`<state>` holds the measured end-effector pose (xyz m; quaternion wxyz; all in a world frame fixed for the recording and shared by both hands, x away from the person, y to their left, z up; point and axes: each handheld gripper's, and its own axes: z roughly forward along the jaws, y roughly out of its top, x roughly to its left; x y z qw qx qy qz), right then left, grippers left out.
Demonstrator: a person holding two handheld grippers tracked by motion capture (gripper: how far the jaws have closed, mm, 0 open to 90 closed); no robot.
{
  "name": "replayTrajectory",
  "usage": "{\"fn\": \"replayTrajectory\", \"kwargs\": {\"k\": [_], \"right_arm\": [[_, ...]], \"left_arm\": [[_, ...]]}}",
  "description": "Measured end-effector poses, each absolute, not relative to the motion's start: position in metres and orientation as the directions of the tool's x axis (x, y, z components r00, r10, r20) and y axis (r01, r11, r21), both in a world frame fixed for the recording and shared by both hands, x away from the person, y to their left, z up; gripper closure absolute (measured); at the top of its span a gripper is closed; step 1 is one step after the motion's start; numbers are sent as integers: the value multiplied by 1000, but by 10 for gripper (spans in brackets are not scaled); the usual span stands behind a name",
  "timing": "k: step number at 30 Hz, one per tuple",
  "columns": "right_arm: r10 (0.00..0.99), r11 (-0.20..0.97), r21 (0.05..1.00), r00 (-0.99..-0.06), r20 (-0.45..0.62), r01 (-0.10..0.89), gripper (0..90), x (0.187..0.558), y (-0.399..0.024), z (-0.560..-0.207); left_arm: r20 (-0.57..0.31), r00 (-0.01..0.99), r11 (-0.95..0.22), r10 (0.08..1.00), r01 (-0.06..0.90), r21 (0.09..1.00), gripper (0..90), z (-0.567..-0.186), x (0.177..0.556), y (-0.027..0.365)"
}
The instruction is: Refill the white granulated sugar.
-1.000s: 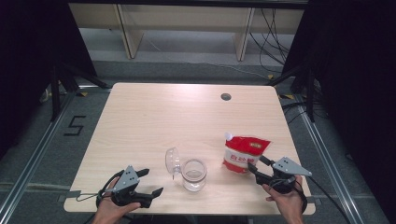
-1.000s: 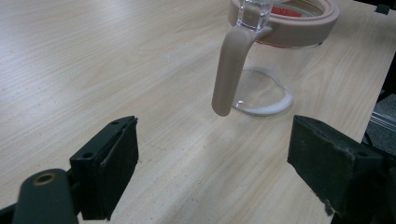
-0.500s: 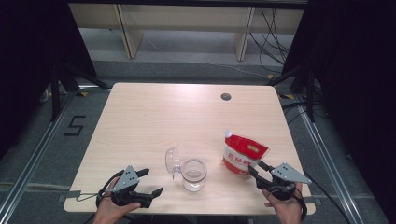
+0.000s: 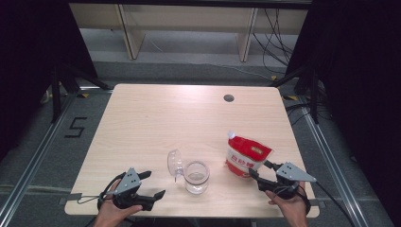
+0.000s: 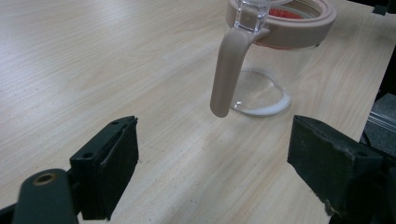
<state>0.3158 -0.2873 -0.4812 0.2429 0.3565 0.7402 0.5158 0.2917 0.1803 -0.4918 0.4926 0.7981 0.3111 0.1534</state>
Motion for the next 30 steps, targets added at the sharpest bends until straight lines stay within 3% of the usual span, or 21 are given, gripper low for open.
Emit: {"fn": "replayTrajectory", "kwargs": {"k": [14, 30], "right_arm": [[715, 261, 947, -697, -57, 189, 292, 338, -276, -495], [699, 249, 946, -715, -28, 206, 262, 347, -272, -501]], "left_arm": [[-52, 762, -329, 646, 339, 881, 158, -492, 292, 181], [-58, 760, -326, 647, 345, 880, 158, -492, 292, 180]]}}
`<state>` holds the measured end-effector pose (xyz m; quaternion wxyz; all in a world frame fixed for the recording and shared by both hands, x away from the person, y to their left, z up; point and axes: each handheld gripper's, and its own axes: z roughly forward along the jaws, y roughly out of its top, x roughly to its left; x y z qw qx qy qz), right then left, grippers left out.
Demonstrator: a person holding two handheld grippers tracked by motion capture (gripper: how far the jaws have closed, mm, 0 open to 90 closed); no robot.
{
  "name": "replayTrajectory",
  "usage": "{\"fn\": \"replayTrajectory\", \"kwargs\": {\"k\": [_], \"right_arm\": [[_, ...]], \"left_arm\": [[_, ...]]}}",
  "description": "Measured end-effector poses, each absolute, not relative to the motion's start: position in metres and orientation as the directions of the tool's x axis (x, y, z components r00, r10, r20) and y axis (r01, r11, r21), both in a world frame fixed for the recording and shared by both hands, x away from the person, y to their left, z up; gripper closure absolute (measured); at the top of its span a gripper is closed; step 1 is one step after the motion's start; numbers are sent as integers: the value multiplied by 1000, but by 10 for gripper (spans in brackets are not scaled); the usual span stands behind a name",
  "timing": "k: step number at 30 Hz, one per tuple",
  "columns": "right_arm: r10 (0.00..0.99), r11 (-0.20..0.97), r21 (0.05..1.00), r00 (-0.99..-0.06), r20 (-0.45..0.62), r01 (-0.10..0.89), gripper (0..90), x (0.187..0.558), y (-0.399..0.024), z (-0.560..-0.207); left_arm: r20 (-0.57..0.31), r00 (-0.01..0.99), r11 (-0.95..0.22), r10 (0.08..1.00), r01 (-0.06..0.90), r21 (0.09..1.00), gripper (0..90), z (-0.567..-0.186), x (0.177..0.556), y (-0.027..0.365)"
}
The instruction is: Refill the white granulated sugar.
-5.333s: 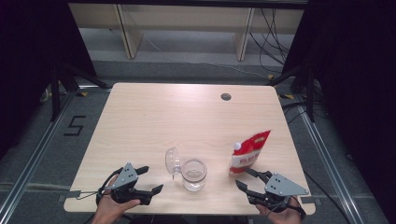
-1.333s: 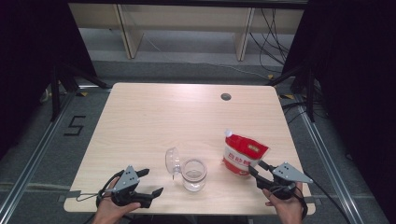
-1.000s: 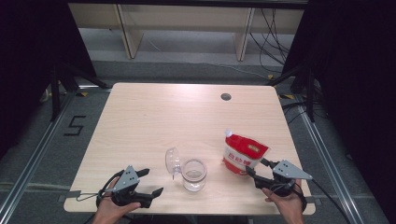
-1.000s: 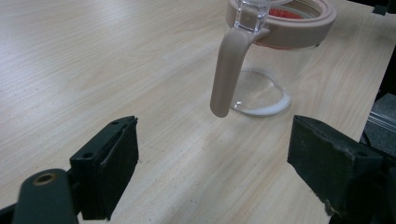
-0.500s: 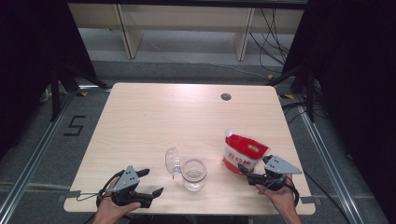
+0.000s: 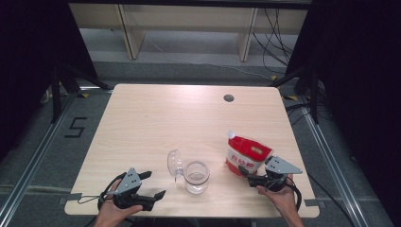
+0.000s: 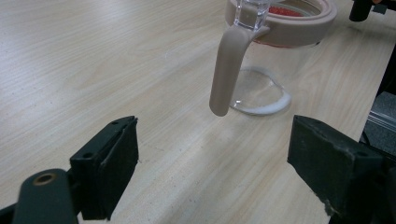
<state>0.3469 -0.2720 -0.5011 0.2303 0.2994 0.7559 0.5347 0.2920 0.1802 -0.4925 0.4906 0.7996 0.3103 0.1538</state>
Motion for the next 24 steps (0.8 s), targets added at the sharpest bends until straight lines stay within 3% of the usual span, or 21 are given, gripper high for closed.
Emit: {"fn": "replayTrajectory", "kwargs": {"k": [10, 16, 17, 24], "right_arm": [[680, 244, 951, -733, -27, 192, 201, 352, -270, -504], [681, 261, 950, -730, -56, 170, 241, 357, -271, -507], [694, 244, 947, -720, -19, 210, 248, 354, -269, -507], [693, 231, 952, -721, -18, 199, 280, 357, -268, -511]], "left_arm": [[-62, 761, -323, 646, 347, 881, 157, -493, 292, 180], [-73, 762, -312, 644, 349, 884, 157, -493, 292, 180], [-73, 760, -311, 646, 350, 884, 157, -493, 292, 179], [-55, 765, -323, 642, 334, 885, 156, -493, 293, 180]]}}
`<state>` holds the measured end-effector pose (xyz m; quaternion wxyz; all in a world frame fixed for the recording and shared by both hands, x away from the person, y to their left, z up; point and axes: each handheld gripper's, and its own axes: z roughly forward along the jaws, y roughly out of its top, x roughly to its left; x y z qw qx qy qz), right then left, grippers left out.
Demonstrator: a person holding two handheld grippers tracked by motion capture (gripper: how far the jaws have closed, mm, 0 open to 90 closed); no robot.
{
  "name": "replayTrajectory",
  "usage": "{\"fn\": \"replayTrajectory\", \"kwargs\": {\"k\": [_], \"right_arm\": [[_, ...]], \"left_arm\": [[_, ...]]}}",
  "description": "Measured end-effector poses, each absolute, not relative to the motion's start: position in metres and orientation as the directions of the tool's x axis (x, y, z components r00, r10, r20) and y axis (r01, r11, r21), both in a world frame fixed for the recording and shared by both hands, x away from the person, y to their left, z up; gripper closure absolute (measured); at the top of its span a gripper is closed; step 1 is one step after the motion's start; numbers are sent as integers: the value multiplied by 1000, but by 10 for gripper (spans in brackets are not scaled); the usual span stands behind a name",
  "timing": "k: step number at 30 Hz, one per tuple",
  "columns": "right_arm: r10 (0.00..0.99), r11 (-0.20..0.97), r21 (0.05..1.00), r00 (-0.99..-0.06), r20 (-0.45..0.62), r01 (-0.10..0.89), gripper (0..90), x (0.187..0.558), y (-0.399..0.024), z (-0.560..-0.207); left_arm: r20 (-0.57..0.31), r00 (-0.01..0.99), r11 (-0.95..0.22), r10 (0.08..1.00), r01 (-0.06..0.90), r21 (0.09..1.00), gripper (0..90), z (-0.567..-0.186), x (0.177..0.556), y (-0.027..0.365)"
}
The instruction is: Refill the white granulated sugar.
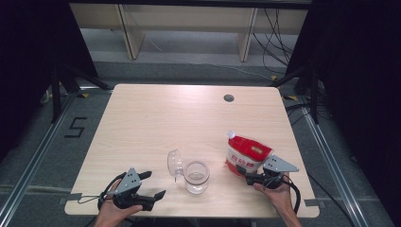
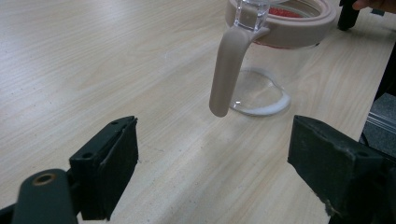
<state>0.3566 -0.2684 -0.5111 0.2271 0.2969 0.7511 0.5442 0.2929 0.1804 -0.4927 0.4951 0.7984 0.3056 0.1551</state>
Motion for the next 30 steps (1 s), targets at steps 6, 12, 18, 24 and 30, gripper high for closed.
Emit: {"fn": "replayTrajectory", "kwargs": {"k": [6, 12, 18, 24, 30], "right_arm": [[677, 230, 958, -735, -30, 173, 303, 359, -267, -515], [692, 199, 966, -722, -20, 164, 311, 358, -265, -516], [685, 220, 962, -728, -35, 161, 310, 358, -267, -515], [683, 212, 963, -730, -23, 169, 314, 357, -267, -515], [675, 165, 974, -738, 5, 158, 321, 359, -264, -516]], "left_arm": [[-72, 764, -311, 641, 345, 886, 156, -494, 292, 179], [-67, 763, -316, 643, 344, 884, 156, -493, 292, 180], [-47, 773, -334, 632, 326, 884, 156, -493, 294, 180], [-43, 777, -346, 629, 328, 879, 157, -493, 294, 180], [-43, 778, -346, 626, 327, 880, 156, -493, 294, 180]]}}
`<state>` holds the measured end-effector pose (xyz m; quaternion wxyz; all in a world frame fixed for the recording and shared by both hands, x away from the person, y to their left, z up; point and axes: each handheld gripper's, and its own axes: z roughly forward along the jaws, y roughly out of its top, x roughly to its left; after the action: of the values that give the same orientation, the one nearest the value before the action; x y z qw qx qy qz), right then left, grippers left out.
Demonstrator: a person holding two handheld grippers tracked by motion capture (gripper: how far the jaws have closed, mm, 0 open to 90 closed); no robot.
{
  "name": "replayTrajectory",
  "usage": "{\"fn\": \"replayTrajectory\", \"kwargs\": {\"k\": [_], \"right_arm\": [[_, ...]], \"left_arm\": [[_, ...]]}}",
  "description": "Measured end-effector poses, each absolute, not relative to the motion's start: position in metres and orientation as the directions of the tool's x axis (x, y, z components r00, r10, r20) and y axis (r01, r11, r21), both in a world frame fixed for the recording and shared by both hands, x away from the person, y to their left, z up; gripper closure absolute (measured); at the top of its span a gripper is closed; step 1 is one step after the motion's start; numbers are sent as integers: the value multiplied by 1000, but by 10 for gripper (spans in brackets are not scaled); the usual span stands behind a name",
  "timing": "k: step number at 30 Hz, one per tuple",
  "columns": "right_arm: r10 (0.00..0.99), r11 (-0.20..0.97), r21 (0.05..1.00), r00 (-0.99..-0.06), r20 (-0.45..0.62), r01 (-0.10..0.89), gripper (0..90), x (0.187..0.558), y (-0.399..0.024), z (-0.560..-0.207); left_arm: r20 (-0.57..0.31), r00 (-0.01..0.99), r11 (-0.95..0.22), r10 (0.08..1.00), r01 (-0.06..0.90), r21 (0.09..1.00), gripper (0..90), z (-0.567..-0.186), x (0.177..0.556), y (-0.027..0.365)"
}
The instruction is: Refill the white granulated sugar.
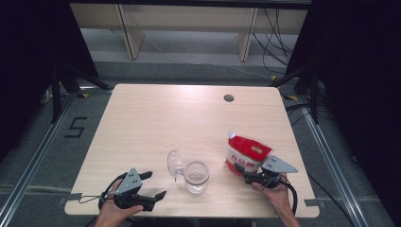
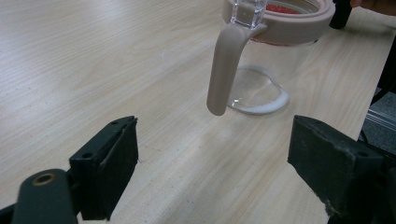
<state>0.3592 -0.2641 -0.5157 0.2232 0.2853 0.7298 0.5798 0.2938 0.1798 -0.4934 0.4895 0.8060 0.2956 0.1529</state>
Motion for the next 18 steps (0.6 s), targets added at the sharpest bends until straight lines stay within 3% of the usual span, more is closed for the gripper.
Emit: {"fn": "replayTrajectory", "kwargs": {"k": [3, 14, 15, 18], "right_arm": [[657, 199, 973, -753, -44, 116, 372, 362, -265, -516], [665, 214, 966, -746, -34, 147, 424, 357, -262, -512], [680, 171, 966, -733, 25, 191, 426, 353, -259, -512], [687, 194, 964, -727, -2, 181, 432, 353, -260, -512]], "left_arm": [[-36, 779, -352, 626, 323, 879, 156, -493, 294, 180], [-53, 771, -342, 634, 341, 876, 157, -493, 292, 179], [-51, 772, -344, 634, 340, 875, 156, -493, 293, 179], [-31, 784, -363, 620, 321, 875, 156, -493, 294, 179]]}}
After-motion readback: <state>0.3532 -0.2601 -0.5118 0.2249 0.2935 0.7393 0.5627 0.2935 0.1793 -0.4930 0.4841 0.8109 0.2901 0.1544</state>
